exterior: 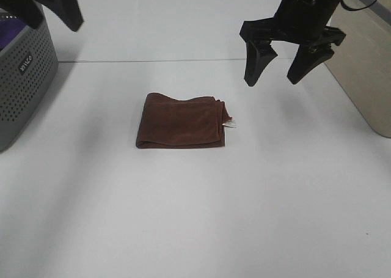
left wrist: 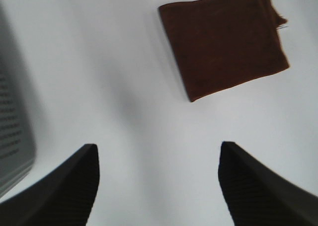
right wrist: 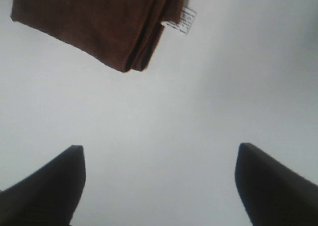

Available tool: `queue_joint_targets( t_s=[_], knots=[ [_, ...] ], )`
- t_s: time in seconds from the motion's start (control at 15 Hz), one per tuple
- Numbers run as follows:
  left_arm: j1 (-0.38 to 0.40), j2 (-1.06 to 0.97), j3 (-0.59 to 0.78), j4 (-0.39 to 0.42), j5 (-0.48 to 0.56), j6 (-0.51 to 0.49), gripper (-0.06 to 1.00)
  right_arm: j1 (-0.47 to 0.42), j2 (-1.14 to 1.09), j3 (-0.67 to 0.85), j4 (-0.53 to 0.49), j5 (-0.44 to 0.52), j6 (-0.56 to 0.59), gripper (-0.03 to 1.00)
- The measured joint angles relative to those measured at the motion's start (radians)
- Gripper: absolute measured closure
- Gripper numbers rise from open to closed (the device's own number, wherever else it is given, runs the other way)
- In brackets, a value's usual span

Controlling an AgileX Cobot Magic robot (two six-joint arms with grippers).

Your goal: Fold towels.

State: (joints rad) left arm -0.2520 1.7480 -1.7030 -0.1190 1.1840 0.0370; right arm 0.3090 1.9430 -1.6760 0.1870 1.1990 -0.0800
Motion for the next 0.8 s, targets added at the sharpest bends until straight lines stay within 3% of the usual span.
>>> queue_joint_targets(
  t_s=[0.2,0.27,0.4,0.8],
  knots=[
    [0.0,-0.195,0.12,0.211,0.022,-0.109,0.31,0.022,-0.151,0.148,-0.027,0.007,0.035,0.17],
    [0.0,-0.284,0.186,0.241,0.023,-0.13,0.31,0.023,-0.212,0.212,-0.029,0.01,0.042,0.17],
    [0.0,-0.564,0.437,0.257,0.027,-0.152,0.31,0.023,-0.406,0.441,-0.037,0.016,0.046,0.18],
    [0.0,-1.055,0.877,0.235,0.034,-0.156,0.31,0.023,-0.825,0.838,-0.047,0.018,0.047,0.18]
  ],
)
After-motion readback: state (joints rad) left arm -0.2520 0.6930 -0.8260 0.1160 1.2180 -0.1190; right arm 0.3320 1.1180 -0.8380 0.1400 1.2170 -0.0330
